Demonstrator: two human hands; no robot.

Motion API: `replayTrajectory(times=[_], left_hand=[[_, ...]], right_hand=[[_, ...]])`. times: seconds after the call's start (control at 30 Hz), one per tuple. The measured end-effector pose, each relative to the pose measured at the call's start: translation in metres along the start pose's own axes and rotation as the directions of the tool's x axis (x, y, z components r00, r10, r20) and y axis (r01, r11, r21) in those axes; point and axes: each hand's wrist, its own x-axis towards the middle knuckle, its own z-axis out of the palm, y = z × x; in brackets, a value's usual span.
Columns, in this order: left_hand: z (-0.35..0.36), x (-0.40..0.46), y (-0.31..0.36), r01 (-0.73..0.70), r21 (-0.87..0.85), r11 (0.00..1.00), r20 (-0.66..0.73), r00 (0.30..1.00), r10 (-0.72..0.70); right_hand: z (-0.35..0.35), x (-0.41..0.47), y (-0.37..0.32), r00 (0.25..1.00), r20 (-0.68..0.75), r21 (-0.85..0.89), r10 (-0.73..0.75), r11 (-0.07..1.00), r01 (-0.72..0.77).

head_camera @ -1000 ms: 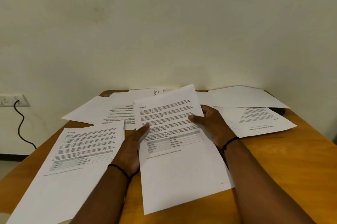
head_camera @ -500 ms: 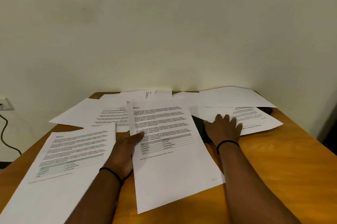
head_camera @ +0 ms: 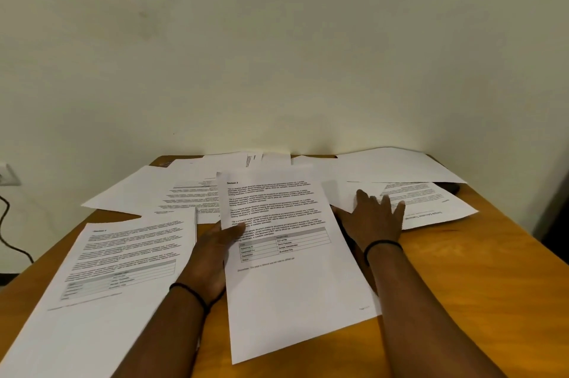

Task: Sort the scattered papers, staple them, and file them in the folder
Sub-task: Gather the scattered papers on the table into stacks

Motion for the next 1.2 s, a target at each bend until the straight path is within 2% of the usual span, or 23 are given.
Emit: replayTrajectory(times=[0.07, 0.23, 0.37, 0.47, 0.57, 0.7, 0.77, 0.83, 0.87, 0.93, 1.03, 1.13, 1.2], left_hand=[[-0.001, 0.000, 0.000, 0.006, 0.000, 1.000, 0.004, 1.000, -0.006], [0.000, -0.001, 0.000, -0.008, 0.028, 1.000, 0.004, 1.000, 0.008], [0.001, -0.004, 0.000, -0.039, 0.033, 0.999, 0.004, 0.999, 0.038], [0.000, -0.005, 0.001, -0.041, 0.037, 0.998, -0.005, 0.999, 0.041], [-0.001, -0.004, 0.001, -0.037, 0.035, 0.999, -0.015, 0.999, 0.038], [-0.002, -0.002, 0.001, -0.052, 0.038, 0.998, -0.018, 0.998, 0.053], [-0.002, -0.001, 0.001, -0.044, 0.035, 0.998, -0.010, 0.999, 0.045], [-0.003, 0.001, 0.000, -0.041, 0.031, 0.999, -0.007, 0.999, 0.041], [-0.003, 0.001, 0.000, -0.044, 0.035, 0.998, -0.003, 0.999, 0.044], [-0.003, 0.002, -0.001, -0.053, 0.047, 0.998, -0.005, 0.999, 0.053], [-0.005, 0.002, -0.002, -0.059, 0.058, 0.997, -0.015, 0.998, 0.060], [-0.006, 0.002, -0.002, -0.059, 0.069, 0.996, -0.018, 0.998, 0.060], [-0.006, 0.002, -0.002, -0.066, 0.076, 0.995, -0.018, 0.998, 0.068]], right_hand=[[-0.003, -0.002, 0.001, 1.000, -0.003, -0.009, -0.023, 1.000, 0.023], [-0.008, -0.015, -0.005, 0.985, -0.165, 0.115, -0.057, 0.990, 0.077], [-0.002, -0.014, -0.004, 0.974, -0.211, 0.133, -0.080, 0.985, 0.110], [0.004, -0.013, -0.004, 0.942, -0.324, 0.130, -0.092, 0.981, 0.141], [0.000, -0.013, -0.007, 0.875, -0.475, 0.220, -0.094, 0.950, 0.222], [-0.016, -0.016, -0.012, 0.689, -0.722, 0.337, -0.059, 0.841, 0.424], [-0.022, -0.017, -0.013, 0.646, -0.763, 0.341, -0.029, 0.831, 0.440], [-0.021, -0.014, -0.011, 0.660, -0.749, 0.300, -0.055, 0.860, 0.412], [-0.018, -0.012, -0.009, 0.695, -0.716, 0.283, -0.063, 0.884, 0.371], [-0.012, -0.013, -0.005, 0.808, -0.589, 0.314, -0.020, 0.915, 0.252], [-0.013, -0.018, 0.003, 0.938, -0.346, 0.471, 0.010, 0.867, 0.164], [-0.014, -0.029, 0.014, 0.973, -0.185, 0.473, -0.141, 0.855, 0.214], [-0.011, -0.034, 0.024, 0.951, -0.156, 0.321, -0.268, 0.896, 0.306]])
